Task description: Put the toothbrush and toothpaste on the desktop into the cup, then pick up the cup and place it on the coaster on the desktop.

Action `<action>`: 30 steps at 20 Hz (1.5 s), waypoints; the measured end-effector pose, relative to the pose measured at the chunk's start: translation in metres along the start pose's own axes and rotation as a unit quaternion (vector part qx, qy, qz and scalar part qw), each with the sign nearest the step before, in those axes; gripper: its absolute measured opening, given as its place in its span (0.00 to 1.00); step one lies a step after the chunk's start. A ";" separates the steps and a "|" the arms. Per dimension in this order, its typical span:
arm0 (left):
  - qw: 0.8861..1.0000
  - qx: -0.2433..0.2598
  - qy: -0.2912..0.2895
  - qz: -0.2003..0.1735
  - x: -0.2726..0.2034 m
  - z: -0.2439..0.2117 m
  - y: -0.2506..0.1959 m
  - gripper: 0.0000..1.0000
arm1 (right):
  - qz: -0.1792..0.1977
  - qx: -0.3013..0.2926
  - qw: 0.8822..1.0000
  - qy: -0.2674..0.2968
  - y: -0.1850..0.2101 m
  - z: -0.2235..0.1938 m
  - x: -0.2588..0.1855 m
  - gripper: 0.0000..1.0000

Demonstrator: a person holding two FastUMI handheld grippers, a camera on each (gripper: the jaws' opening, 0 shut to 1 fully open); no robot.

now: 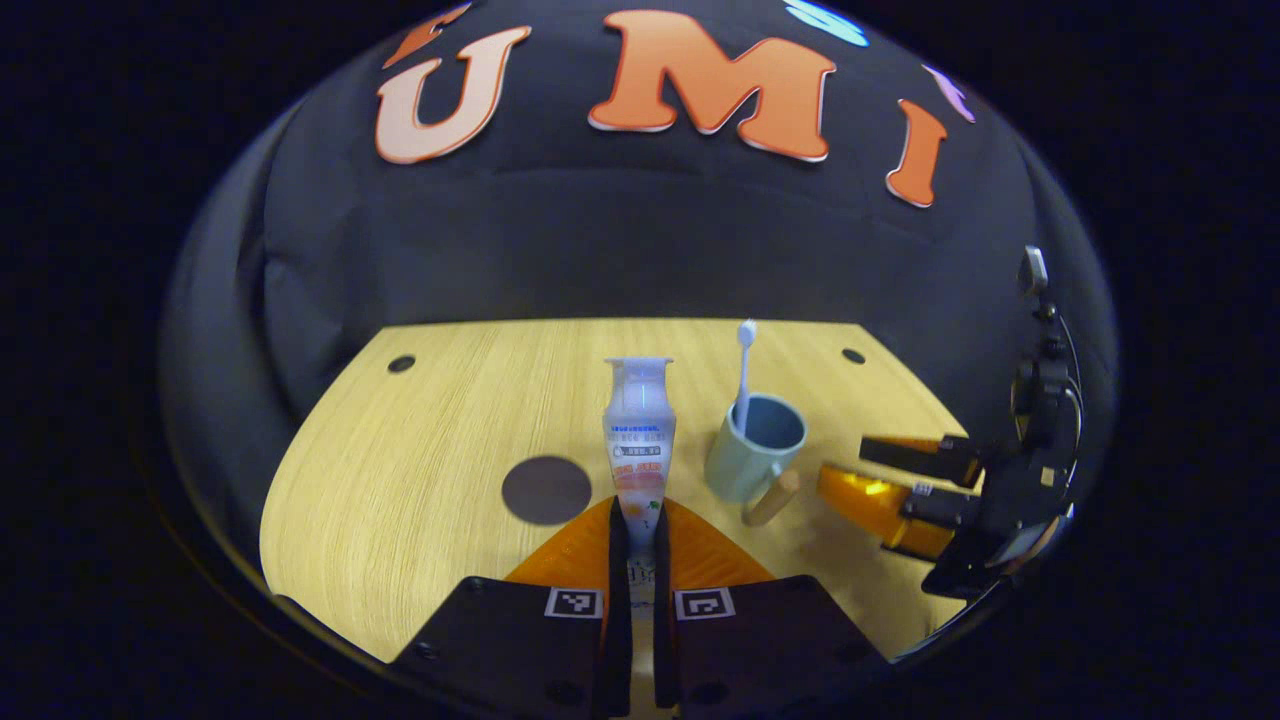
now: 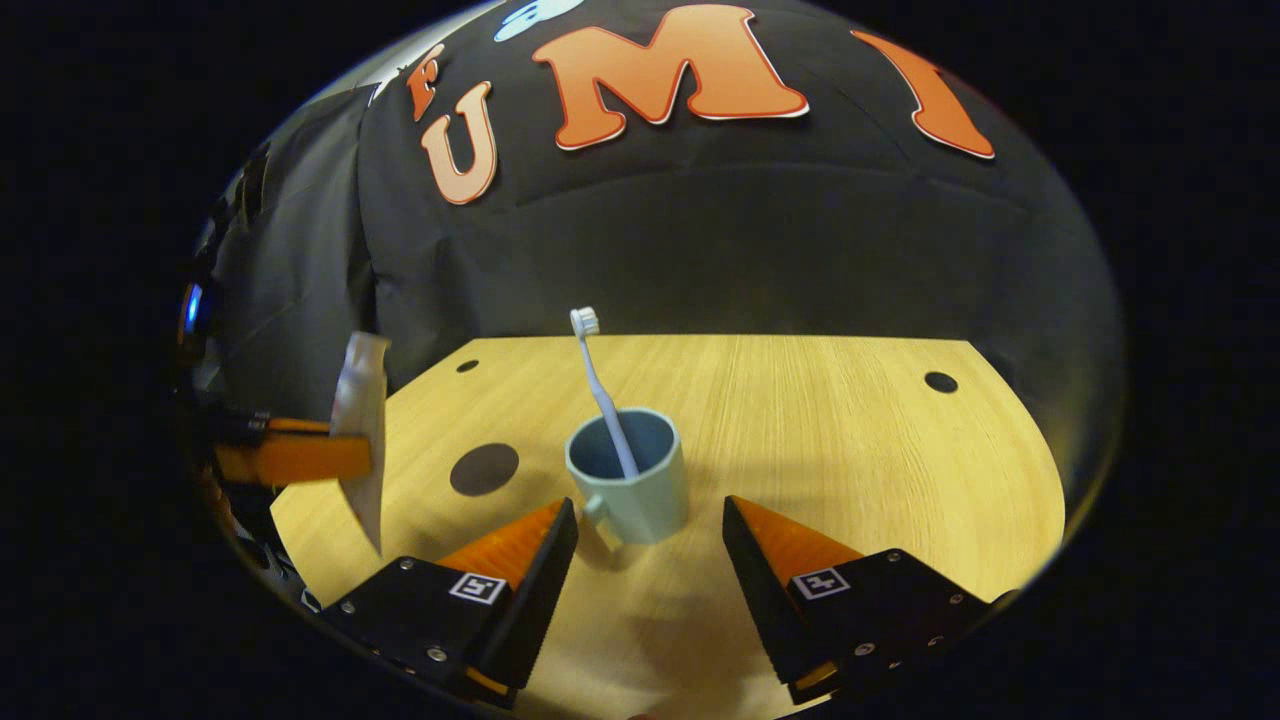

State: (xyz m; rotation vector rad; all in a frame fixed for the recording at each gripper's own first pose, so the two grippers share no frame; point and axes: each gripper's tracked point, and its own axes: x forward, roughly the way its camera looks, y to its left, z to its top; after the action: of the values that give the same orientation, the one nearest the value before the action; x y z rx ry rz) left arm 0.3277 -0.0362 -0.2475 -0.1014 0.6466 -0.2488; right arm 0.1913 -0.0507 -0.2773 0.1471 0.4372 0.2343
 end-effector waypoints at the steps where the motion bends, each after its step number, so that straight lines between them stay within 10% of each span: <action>1: 1.000 0.004 -0.026 -0.007 0.014 0.025 -0.002 0.12 | -0.003 0.001 1.000 0.010 -0.003 -0.008 -0.011 0.90; 13: 0.961 0.022 -0.267 -0.063 0.099 0.143 -0.077 0.12 | -0.021 0.049 0.997 0.061 -0.017 -0.083 -0.084 0.98; 24: 0.959 0.071 -0.272 -0.038 0.130 0.102 -0.091 0.14 | -0.024 0.052 0.997 0.050 -0.027 -0.078 -0.096 0.98; 30: 0.966 0.079 -0.244 -0.032 0.128 0.078 -0.089 0.36 | -0.027 0.048 0.997 0.047 -0.025 -0.076 -0.100 0.98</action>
State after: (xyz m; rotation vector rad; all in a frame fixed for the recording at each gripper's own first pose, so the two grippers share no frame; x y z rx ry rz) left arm 0.4561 -0.1542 -0.2448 -0.0269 0.1326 -0.3236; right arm 0.0750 -0.0938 -0.3102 0.2195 0.5451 0.1666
